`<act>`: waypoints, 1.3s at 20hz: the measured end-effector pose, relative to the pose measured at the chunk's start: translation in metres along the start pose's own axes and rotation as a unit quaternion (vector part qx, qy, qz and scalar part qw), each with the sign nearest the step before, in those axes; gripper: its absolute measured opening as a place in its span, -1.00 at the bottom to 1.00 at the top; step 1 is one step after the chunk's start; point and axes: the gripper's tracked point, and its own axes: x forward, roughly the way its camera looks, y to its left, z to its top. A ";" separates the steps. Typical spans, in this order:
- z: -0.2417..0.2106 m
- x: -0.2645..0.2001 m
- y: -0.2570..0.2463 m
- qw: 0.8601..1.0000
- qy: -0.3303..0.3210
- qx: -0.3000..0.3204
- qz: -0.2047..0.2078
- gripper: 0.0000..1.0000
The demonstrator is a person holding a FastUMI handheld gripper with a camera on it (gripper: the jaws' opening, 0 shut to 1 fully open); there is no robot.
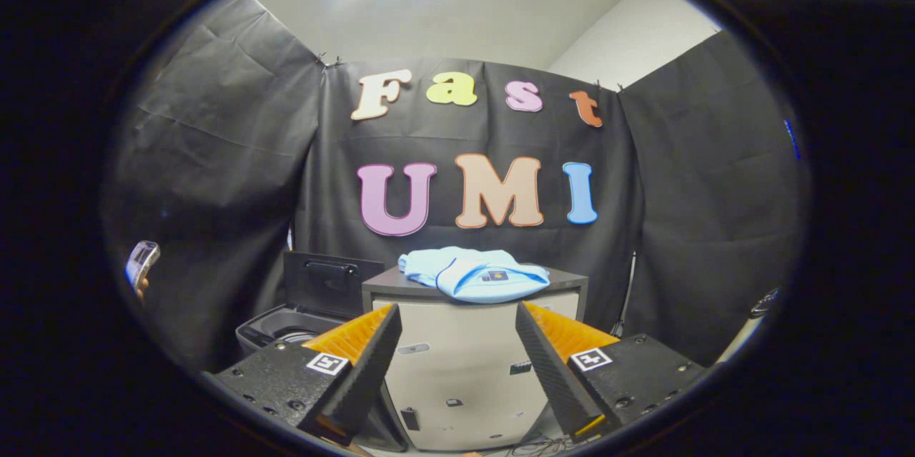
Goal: Put the clothes into the washing machine and then close the washing machine lid.
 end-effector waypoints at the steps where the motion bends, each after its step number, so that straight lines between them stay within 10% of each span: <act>1: 0.000 -0.001 0.000 1.000 -0.001 0.000 0.001 0.94; 26: 0.003 -0.002 0.008 1.000 -0.004 -0.015 0.006 0.94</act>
